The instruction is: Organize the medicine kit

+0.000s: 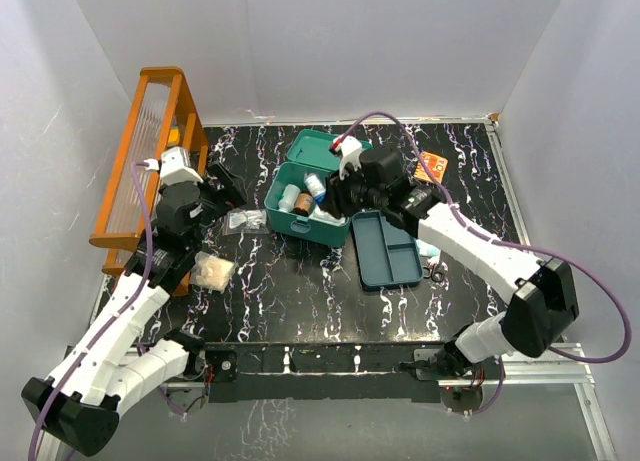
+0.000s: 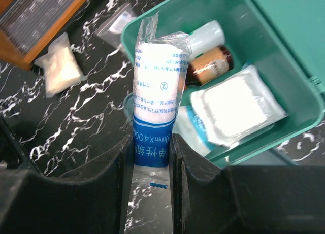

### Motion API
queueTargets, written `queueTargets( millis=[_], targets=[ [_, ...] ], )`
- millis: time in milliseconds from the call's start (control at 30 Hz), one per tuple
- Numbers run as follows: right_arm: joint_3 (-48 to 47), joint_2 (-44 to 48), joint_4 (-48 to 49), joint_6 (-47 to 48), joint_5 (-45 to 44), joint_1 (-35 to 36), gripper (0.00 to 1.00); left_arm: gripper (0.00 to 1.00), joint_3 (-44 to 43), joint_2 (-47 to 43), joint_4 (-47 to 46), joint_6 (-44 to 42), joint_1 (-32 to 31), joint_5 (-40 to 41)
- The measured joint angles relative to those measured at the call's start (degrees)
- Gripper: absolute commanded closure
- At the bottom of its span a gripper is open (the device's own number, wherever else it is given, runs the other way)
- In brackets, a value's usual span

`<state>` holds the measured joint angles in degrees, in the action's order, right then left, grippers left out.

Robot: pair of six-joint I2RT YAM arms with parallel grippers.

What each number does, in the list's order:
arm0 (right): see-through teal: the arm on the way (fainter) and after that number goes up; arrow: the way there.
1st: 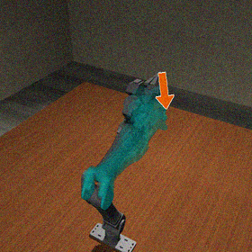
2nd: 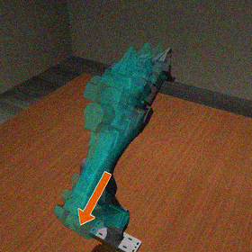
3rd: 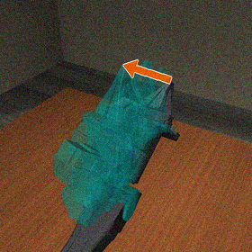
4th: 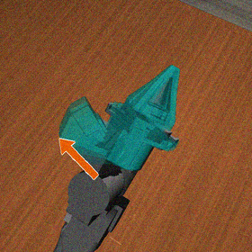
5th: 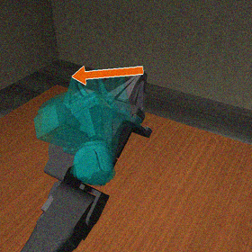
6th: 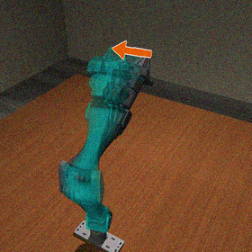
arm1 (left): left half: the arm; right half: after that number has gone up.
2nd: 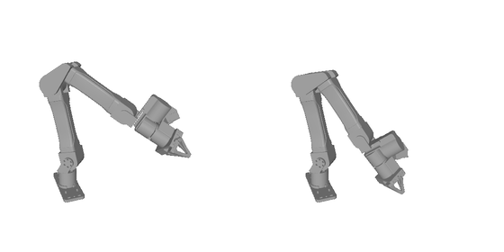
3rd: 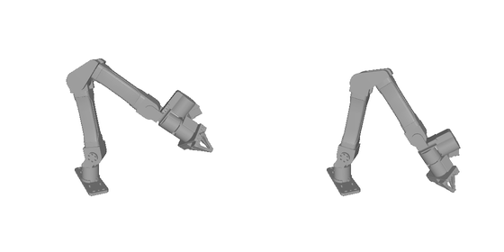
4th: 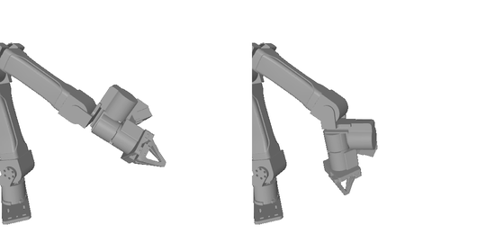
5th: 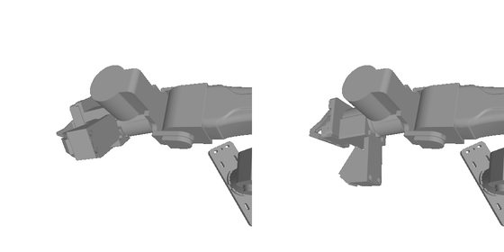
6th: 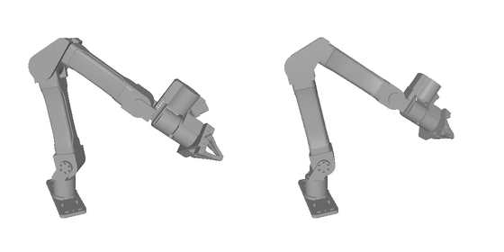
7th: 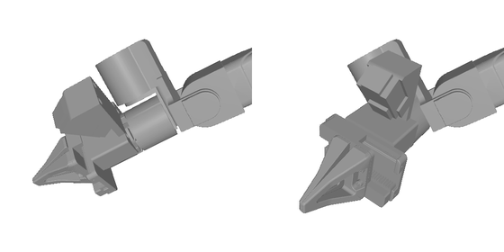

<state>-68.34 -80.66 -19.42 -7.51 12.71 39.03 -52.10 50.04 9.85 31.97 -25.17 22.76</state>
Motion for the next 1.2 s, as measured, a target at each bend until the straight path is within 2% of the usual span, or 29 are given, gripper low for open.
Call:
queueTargets(
  millis=[133, 267, 400, 700, 933, 1067, 1200],
  targets=[
    [-5.07, -4.92, -0.11, 3.21, 4.79, -4.11, 0.7, 0.08, 1.64, 0.24, 0.68, 0.85, 0.0, -2.71],
    [-11.06, -11.72, -1.33, 6.91, 10.82, -5.29, 0.69, 0.08, 2.4, 0.98, 0.92, 1.57, 0.0, -5.49],
    [-19.1, -21.09, -6.67, 12.44, 17.25, -5.49, 0.69, 0.08, 3.15, 2.67, 1.09, 1.81, 0.0, -8.22],
    [-32.35, -36.81, -18.88, 20.55, 22.36, -5.44, 0.67, 0.11, 3.13, 11.15, 3.02, 1.92, 0.0, -11.39],
    [-38.69, -42.32, -25.14, 24.0, 26.32, -5.44, 0.66, 0.18, 3.13, 15.28, 3.5, 1.95, 0.0, -12.13],
    [-41.05, -44.39, -27.74, 25.24, 26.88, -5.44, 0.64, 0.18, 3.13, 16.11, 3.41, 1.95, 0.0, -12.26],
    [-43.65, -46.71, -29.53, 25.9, 28.13, -5.49, 0.66, 0.18, 3.13, 16.44, 3.06, 1.92, 0.0, -12.28]
  ],
)
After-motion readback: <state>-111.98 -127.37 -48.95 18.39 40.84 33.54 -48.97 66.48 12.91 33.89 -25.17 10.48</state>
